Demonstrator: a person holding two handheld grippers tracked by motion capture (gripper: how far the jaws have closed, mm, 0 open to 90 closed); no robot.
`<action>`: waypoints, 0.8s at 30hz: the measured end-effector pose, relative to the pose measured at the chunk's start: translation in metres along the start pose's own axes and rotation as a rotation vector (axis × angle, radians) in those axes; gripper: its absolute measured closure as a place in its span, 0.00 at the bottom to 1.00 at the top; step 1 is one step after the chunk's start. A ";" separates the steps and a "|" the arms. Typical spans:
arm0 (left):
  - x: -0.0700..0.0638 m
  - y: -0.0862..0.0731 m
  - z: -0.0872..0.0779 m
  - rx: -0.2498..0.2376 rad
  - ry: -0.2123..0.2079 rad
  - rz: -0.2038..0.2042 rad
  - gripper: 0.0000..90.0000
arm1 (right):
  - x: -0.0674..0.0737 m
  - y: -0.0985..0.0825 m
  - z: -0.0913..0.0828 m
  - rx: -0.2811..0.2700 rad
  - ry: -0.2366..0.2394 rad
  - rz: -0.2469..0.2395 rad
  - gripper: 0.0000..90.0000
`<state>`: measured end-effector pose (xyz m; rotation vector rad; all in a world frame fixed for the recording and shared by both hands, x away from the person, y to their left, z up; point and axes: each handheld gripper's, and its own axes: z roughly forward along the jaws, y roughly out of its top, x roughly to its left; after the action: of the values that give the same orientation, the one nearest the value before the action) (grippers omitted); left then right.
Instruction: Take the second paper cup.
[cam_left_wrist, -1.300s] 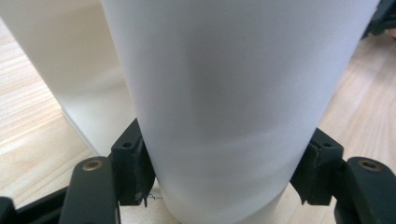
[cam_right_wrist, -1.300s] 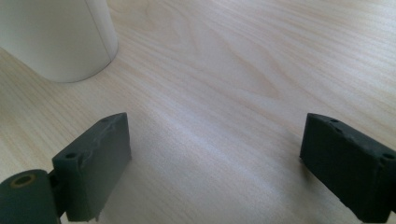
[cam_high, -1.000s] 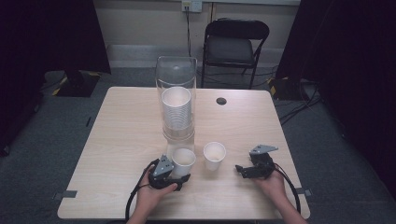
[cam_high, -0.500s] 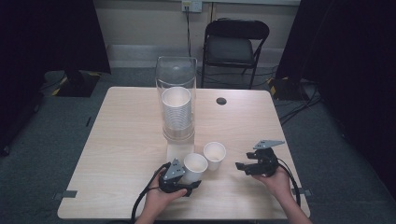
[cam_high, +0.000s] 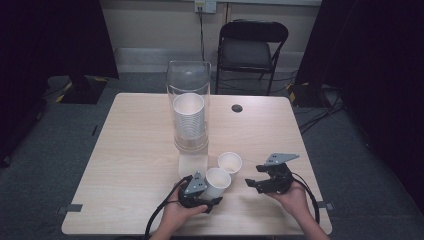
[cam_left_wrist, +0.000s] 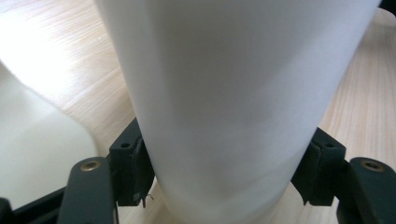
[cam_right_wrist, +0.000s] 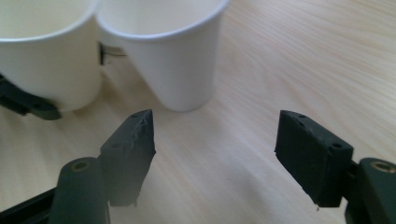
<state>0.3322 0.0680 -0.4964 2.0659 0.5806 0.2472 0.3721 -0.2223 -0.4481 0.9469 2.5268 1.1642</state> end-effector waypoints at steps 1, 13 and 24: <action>-0.001 0.001 0.002 0.011 0.000 0.005 0.36 | 0.003 0.000 0.001 0.004 0.007 -0.014 0.31; -0.020 0.010 0.019 0.079 -0.075 0.072 0.35 | 0.019 -0.001 0.006 -0.004 0.059 -0.024 0.31; -0.011 0.002 0.001 0.105 -0.069 0.020 0.23 | 0.015 -0.001 0.011 0.021 0.033 -0.034 0.30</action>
<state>0.3234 0.0608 -0.4948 2.1738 0.5412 0.1587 0.3649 -0.2064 -0.4551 0.8931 2.5748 1.1551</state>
